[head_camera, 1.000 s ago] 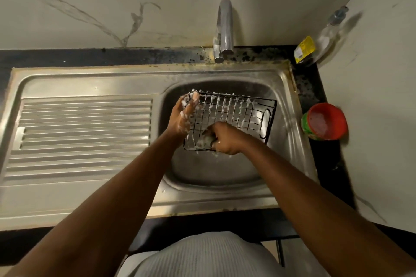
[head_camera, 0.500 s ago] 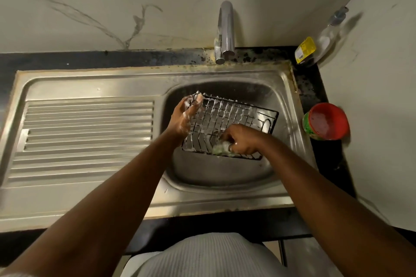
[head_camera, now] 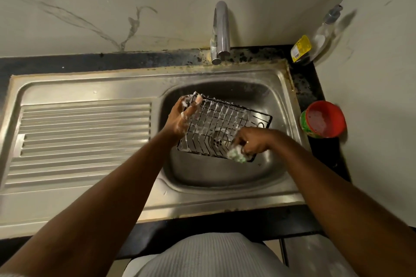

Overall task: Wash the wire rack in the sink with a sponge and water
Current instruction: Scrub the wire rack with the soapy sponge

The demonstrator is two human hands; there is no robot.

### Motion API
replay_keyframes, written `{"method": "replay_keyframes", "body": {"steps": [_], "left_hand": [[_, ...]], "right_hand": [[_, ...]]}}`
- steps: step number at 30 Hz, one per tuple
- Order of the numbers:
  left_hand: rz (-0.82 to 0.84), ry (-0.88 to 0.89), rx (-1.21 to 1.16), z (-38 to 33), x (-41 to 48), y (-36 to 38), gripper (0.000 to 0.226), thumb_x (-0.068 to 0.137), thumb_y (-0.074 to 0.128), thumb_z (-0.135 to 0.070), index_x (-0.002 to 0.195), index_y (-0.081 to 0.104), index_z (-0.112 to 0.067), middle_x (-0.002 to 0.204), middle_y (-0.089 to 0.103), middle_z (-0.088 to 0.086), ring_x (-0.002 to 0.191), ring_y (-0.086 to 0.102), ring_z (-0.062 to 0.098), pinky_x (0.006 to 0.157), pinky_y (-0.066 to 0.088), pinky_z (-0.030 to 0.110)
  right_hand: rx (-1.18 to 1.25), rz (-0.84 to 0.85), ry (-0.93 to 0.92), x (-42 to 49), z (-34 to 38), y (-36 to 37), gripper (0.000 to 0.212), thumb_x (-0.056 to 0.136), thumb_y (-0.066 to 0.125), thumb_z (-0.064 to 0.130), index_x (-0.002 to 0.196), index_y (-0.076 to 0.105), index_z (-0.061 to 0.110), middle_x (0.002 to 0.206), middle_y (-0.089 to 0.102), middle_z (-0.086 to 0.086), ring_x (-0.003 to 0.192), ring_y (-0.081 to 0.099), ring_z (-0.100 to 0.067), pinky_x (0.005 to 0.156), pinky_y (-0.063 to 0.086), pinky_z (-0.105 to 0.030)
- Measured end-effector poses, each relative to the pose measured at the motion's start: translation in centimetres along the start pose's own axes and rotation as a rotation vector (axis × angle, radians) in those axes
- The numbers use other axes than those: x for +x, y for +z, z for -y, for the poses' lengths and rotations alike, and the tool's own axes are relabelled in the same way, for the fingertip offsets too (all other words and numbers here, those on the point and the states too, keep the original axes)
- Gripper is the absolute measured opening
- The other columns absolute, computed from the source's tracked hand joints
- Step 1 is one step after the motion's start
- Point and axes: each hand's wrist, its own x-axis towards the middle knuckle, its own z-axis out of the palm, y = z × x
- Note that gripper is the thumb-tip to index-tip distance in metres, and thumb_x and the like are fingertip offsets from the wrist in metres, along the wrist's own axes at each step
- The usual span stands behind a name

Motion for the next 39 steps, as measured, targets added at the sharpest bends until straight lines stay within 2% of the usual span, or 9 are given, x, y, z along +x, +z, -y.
{"method": "replay_keyframes", "body": {"steps": [6,10,15,19,24,28,33,36,39], "left_hand": [[-0.04,-0.014,-0.005,-0.1,0.2,0.4,0.022,0.107,0.054,-0.021,0.124,0.042,-0.028,0.11,0.054,-0.014,0.097,0.056,-0.001,0.073,0.047,0.014],[-0.033,-0.007,0.007,-0.2,0.4,0.5,0.016,0.105,0.058,-0.024,0.116,0.051,-0.033,0.112,0.06,-0.008,0.097,0.063,0.003,0.074,0.05,0.016],[0.048,-0.006,0.09,0.2,-0.3,0.3,0.042,0.086,0.066,-0.054,0.121,0.059,-0.031,0.117,0.066,-0.002,0.106,0.067,0.011,0.089,0.054,0.028],[-0.065,-0.039,-0.021,-0.2,-0.6,0.8,0.026,0.095,0.06,-0.048,0.115,0.05,-0.034,0.118,0.058,-0.007,0.103,0.061,0.008,0.083,0.05,0.026],[-0.096,-0.263,-0.212,-0.2,-0.7,2.0,0.078,0.088,0.058,-0.075,0.143,0.053,-0.02,0.125,0.067,0.005,0.108,0.069,0.019,0.09,0.056,0.041],[0.013,-0.297,-0.353,-0.5,-1.7,3.6,0.078,0.078,0.051,-0.081,0.113,0.069,-0.013,0.117,0.07,0.016,0.11,0.068,0.028,0.104,0.052,0.045],[-0.03,-0.348,-0.506,0.6,-2.1,3.3,0.073,0.09,0.047,-0.077,0.105,0.077,-0.012,0.113,0.072,0.019,0.109,0.07,0.031,0.096,0.056,0.044],[-0.052,-0.378,-0.549,1.0,-2.4,3.0,0.079,0.091,0.045,-0.078,0.126,0.068,-0.011,0.123,0.072,0.021,0.106,0.074,0.033,0.084,0.063,0.047],[-0.056,-0.359,-0.44,0.9,-2.5,3.5,0.078,0.097,0.032,-0.077,0.121,0.071,-0.014,0.117,0.078,0.011,0.108,0.075,0.025,0.089,0.06,0.044]], "right_hand": [[-0.025,-0.514,0.066,0.7,-2.3,2.5,0.036,0.087,0.071,-0.001,0.12,0.073,0.012,0.121,0.071,-0.012,0.1,0.07,-0.023,0.084,0.052,-0.025],[-0.191,-0.345,0.067,1.5,-1.5,4.8,0.034,0.087,0.067,0.003,0.121,0.071,0.01,0.123,0.064,-0.016,0.11,0.067,-0.034,0.091,0.054,-0.033],[-0.085,0.01,0.035,0.2,-1.3,1.6,0.045,0.084,0.068,0.001,0.127,0.071,0.012,0.121,0.072,-0.004,0.093,0.066,-0.018,0.077,0.052,-0.027],[0.448,-0.437,0.11,0.5,-1.2,1.8,0.04,0.086,0.075,0.001,0.123,0.074,0.017,0.118,0.073,0.002,0.102,0.07,-0.015,0.089,0.059,-0.032],[0.675,-0.696,0.0,2.3,5.9,3.3,0.043,0.088,0.077,0.005,0.129,0.068,0.011,0.125,0.071,-0.006,0.108,0.069,-0.018,0.089,0.059,-0.029],[0.616,-0.946,0.077,3.1,10.7,2.7,0.03,0.082,0.083,0.007,0.111,0.076,0.008,0.106,0.078,-0.007,0.093,0.073,-0.019,0.073,0.055,-0.024],[0.623,-0.687,-0.005,2.6,10.9,3.1,0.027,0.085,0.075,0.005,0.11,0.074,0.012,0.106,0.075,-0.005,0.091,0.071,-0.02,0.08,0.062,-0.039],[0.709,-0.444,-0.121,1.9,9.9,2.7,0.03,0.091,0.069,-0.001,0.118,0.071,0.011,0.115,0.072,-0.007,0.099,0.071,-0.021,0.088,0.062,-0.04],[1.046,-0.541,0.019,2.2,9.6,1.7,0.033,0.092,0.068,-0.003,0.121,0.067,0.013,0.12,0.069,-0.008,0.097,0.072,-0.018,0.083,0.064,-0.038]]}}
